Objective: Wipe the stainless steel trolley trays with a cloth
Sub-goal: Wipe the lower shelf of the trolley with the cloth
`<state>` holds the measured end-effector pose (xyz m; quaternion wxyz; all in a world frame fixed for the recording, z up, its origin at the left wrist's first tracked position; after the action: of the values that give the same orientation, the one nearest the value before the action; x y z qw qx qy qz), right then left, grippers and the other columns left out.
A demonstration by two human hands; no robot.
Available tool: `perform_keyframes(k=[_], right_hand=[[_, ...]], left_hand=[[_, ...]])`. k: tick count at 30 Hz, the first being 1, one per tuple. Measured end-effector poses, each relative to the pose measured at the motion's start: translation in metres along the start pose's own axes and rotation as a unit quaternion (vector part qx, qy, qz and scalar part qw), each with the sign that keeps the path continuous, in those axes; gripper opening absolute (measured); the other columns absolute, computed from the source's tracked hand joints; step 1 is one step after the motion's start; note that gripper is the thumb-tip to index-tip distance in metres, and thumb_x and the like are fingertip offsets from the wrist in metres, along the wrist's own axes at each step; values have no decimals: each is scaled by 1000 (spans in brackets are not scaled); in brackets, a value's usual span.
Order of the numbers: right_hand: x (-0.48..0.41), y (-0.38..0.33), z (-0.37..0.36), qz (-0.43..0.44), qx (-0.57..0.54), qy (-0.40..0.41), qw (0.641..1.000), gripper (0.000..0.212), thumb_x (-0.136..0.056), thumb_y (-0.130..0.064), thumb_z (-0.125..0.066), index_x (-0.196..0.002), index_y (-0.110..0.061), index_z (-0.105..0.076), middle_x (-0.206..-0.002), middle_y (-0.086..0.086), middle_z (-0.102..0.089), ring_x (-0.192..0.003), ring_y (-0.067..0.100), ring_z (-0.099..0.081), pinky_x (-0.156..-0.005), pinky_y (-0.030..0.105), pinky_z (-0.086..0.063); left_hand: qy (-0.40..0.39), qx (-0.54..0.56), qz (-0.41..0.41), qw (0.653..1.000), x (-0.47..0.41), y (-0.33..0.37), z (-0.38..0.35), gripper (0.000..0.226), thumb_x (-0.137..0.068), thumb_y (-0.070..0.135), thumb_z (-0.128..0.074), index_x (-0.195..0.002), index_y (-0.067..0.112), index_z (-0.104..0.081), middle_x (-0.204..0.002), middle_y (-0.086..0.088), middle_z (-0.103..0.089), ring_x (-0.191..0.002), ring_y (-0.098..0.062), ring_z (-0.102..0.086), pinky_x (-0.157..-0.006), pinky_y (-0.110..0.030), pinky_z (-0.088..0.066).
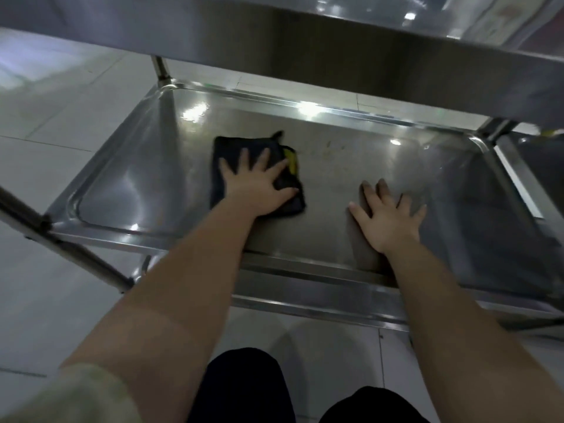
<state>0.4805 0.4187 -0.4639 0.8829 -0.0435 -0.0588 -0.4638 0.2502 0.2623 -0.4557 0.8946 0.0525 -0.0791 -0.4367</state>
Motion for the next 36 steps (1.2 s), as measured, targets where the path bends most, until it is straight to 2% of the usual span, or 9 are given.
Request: perform_keyframes(k=[3, 5, 11, 18, 23, 26, 29, 33, 36], right_hand=[[0, -1, -1, 11, 9, 7, 1000, 62, -93, -65, -13, -151, -45, -3, -163, -12, 4, -147, 40, 4, -111, 68, 5], [-1, 1, -3, 15, 0, 9, 1000, 59, -97, -52, -16, -154, -39, -7, -163, -12, 3, -147, 38, 5, -112, 67, 7], [-20, 6, 26, 39, -44, 92, 994, 49, -100, -38, -30, -149, -36, -31, -158, -7, -26, -142, 29, -22, -111, 64, -10], [-33, 11, 13, 14, -8, 81, 997, 54, -100, -35, -20, -154, -37, -12, -163, -6, -10, -149, 28, -6, -114, 59, 0], [-37, 14, 17, 15, -33, 74, 997, 53, -100, -35, -23, -153, -36, -17, -163, -8, -11, -149, 26, -5, -116, 58, -2], [-38, 13, 18, 15, -47, 76, 996, 51, -101, -41, -22, -153, -40, -18, -163, -8, -12, -149, 27, -6, -116, 58, -1], [-40, 13, 18, 11, -52, 83, 995, 52, -100, -45, -24, -152, -40, -19, -163, -8, -13, -149, 28, -5, -116, 60, 1], [-44, 12, 11, 5, -34, 69, 997, 65, -92, -68, -19, -151, -43, -14, -163, -9, -7, -149, 30, 1, -112, 65, 5], [-46, 9, 8, 1, -10, 59, 998, 73, -85, -77, -11, -151, -46, -8, -163, -10, -3, -148, 37, 7, -109, 70, 9]], left_hand=[[-18, -14, -100, 995, -21, 118, -18, 66, -87, 74, -26, -148, 54, -12, -164, 9, 1, -148, -32, 10, -106, -71, 12], [-21, -11, -133, 991, -31, 152, -22, 62, -88, 68, -26, -148, 54, -12, -163, 10, 1, -148, -31, 11, -106, -70, 14], [6, -5, -133, 991, -34, 148, -20, 64, -85, 74, -23, -146, 57, -12, -163, 12, 0, -149, -30, 11, -106, -68, 16], [-6, -17, -131, 991, -53, 156, -22, 65, -85, 77, -23, -145, 60, -9, -163, 13, 3, -148, -31, 13, -104, -71, 17], [-17, -4, -145, 989, -80, 164, -16, 65, -85, 78, -25, -145, 59, -13, -163, 15, 1, -149, -27, 11, -108, -69, 14], [-8, -14, -135, 991, -90, 129, -6, 68, -83, 81, -28, -145, 58, -13, -162, 16, 0, -150, -24, 7, -111, -67, 10], [8, -13, -47, 999, -103, 33, 11, 68, -84, 79, -31, -146, 58, -15, -162, 15, -1, -150, -25, 3, -112, -66, 5], [21, -19, 90, 996, -101, -112, 31, 67, -84, 80, -27, -146, 57, -16, -163, 13, -5, -149, -28, -2, -111, -68, 2], [12, -32, 138, 990, -101, -141, 31, 66, -85, 79, -28, -146, 57, -16, -163, 12, -4, -149, -30, 2, -110, -71, 5]])
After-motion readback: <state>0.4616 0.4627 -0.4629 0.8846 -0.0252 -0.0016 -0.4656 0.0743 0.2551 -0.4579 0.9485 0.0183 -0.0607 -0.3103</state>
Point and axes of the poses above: each hand's wrist, its own x-axis away from the middle knuckle, its own z-axis out of the back of the hand, y = z × x, the point moved 10 cm from there along -x, towards the middle knuckle
